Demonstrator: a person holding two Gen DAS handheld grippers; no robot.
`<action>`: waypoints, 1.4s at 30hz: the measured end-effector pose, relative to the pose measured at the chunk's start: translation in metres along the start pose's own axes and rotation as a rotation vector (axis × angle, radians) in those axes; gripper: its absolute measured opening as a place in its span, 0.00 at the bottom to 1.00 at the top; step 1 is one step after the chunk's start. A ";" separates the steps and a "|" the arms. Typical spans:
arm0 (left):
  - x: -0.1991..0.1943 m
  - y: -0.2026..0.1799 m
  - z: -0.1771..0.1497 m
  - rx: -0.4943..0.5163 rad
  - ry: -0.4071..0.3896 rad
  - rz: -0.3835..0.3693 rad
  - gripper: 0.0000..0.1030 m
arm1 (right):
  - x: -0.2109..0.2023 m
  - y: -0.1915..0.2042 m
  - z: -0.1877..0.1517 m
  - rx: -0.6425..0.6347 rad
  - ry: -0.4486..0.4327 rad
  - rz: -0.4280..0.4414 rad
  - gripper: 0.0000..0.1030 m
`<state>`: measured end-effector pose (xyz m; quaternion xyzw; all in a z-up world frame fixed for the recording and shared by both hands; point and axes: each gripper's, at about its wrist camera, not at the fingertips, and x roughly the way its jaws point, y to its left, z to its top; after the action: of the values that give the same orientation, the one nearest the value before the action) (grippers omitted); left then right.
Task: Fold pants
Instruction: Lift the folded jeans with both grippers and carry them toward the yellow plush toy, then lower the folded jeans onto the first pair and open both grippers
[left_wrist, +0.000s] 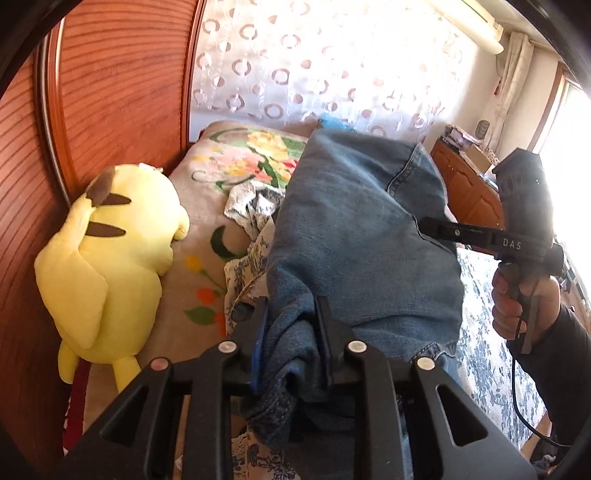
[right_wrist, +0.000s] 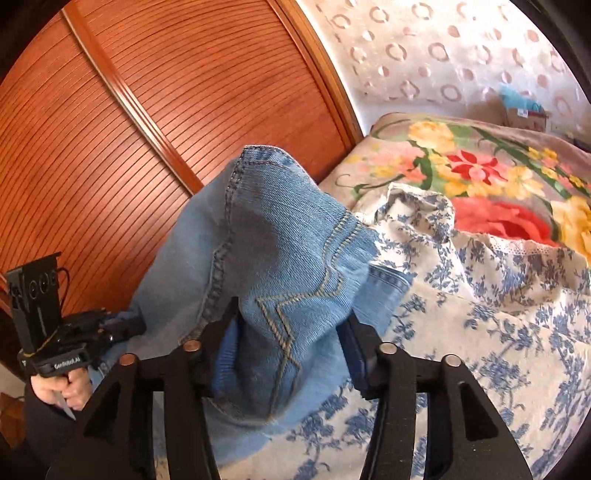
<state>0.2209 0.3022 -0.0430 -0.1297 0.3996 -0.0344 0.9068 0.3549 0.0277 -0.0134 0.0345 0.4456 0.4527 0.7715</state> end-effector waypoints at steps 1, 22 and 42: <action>-0.005 -0.002 0.001 0.007 -0.010 0.011 0.26 | -0.002 0.000 0.000 -0.006 0.002 -0.003 0.51; -0.017 -0.046 -0.040 0.128 -0.041 0.064 0.40 | 0.037 0.025 0.043 -0.311 -0.046 -0.256 0.32; -0.042 -0.035 -0.073 0.058 -0.100 0.061 0.41 | -0.019 0.041 -0.011 -0.265 -0.146 -0.215 0.38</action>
<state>0.1402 0.2603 -0.0504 -0.0928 0.3563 -0.0115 0.9297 0.3160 0.0343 0.0114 -0.0824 0.3261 0.4186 0.8436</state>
